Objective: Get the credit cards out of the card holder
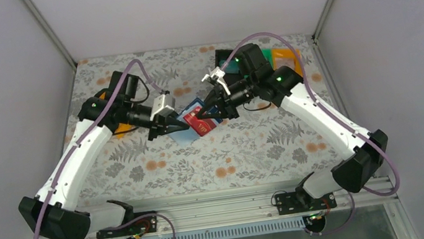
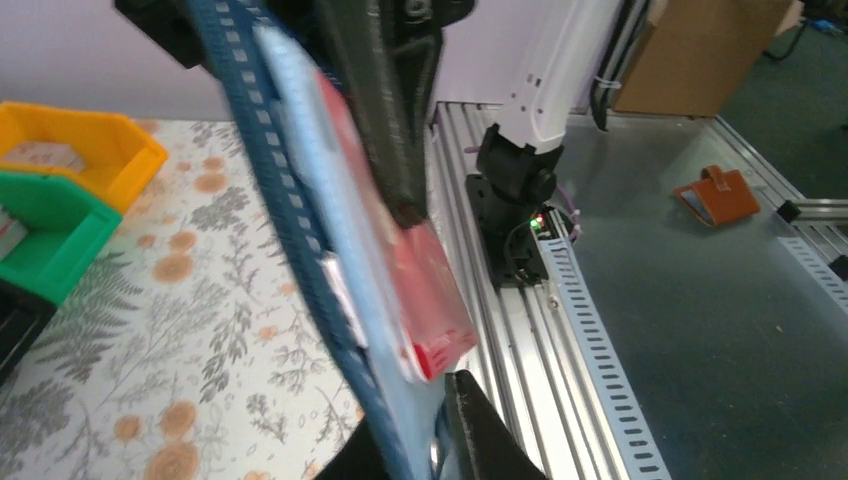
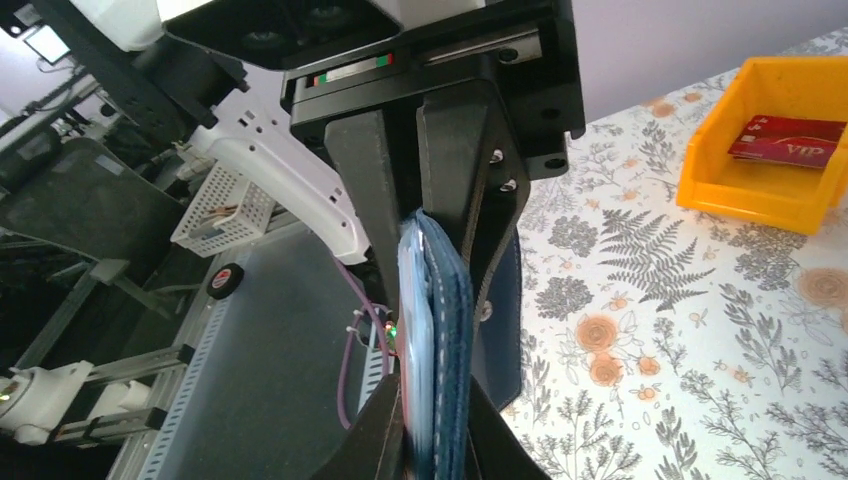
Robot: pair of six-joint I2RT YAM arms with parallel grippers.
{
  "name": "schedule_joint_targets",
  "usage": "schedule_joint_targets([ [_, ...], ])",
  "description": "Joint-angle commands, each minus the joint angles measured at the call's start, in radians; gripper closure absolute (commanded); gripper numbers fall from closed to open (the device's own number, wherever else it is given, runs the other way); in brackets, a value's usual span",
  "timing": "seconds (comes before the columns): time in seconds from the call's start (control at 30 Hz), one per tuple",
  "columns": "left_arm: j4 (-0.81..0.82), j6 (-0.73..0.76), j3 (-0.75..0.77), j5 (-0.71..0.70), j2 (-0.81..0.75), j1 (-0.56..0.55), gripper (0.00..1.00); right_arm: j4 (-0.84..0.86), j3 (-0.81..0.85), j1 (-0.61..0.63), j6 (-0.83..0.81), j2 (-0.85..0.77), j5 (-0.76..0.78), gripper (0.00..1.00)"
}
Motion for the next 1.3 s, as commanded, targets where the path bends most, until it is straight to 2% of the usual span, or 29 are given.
schedule_joint_targets([
  [0.0, -0.109, 0.11, -0.031, 0.086, -0.02, -0.006, 0.86, 0.077, -0.001, -0.077, 0.0, -0.053, -0.074, 0.96],
  [0.17, -0.018, 0.009, -0.028, 0.026, -0.047, -0.004, 0.91, 0.043, 0.038, -0.078, -0.029, -0.031, -0.086, 0.96],
  [0.2, -0.014, 0.002, -0.026, 0.024, -0.05, -0.005, 0.92, 0.047, 0.038, -0.08, -0.029, -0.033, -0.08, 0.96],
  [0.23, -0.006, -0.012, -0.025, 0.027, -0.051, -0.005, 0.96, 0.049, 0.041, -0.08, -0.027, -0.031, -0.074, 0.96],
  [0.3, 0.008, -0.041, -0.021, 0.046, -0.054, -0.003, 0.97, 0.047, 0.047, -0.08, -0.017, -0.02, -0.062, 0.96],
  [0.33, 0.023, -0.07, -0.022, 0.05, -0.053, 0.0, 0.98, 0.052, 0.05, -0.081, 0.0, -0.013, -0.022, 0.88],
  [0.4, 0.111, -0.22, -0.057, 0.052, -0.052, 0.034, 0.98, 0.088, 0.042, -0.082, 0.086, -0.01, 0.181, 0.74],
  [0.43, 0.174, -0.326, -0.089, 0.045, -0.051, 0.057, 0.98, 0.097, 0.039, -0.087, 0.128, -0.01, 0.368, 0.64],
  [0.53, 0.327, -0.595, -0.169, -0.023, -0.05, 0.142, 0.98, 0.1, 0.038, -0.121, 0.253, -0.006, 0.735, 0.5],
  [0.6, 0.378, -0.694, -0.203, -0.093, -0.059, 0.187, 0.98, 0.061, 0.066, -0.127, 0.301, 0.005, 0.887, 0.5],
  [0.67, 0.408, -0.744, -0.222, -0.147, -0.07, 0.201, 0.98, 0.052, 0.094, -0.108, 0.313, 0.011, 0.891, 0.58],
  [0.77, 0.45, -0.802, -0.241, -0.166, -0.081, 0.205, 0.98, 0.157, 0.051, 0.044, 0.303, -0.018, 0.893, 0.62],
  [0.93, 0.477, -0.841, -0.248, -0.129, -0.078, 0.23, 0.98, 0.278, 0.016, 0.304, 0.271, -0.005, 1.113, 0.64],
  [1.03, 0.484, -0.856, -0.256, -0.122, -0.085, 0.236, 0.98, 0.273, 0.048, 0.382, 0.237, 0.045, 1.182, 0.62],
  [1.13, 0.496, -0.87, -0.261, -0.109, -0.083, 0.238, 0.98, 0.264, 0.078, 0.403, 0.219, 0.094, 1.17, 0.56],
  [1.2, 0.503, -0.87, -0.258, -0.093, -0.079, 0.238, 0.98, 0.261, 0.089, 0.405, 0.221, 0.125, 1.181, 0.47],
  [1.27, 0.504, -0.865, -0.253, -0.075, -0.08, 0.239, 0.98, 0.258, 0.101, 0.405, 0.23, 0.151, 1.22, 0.46],
])
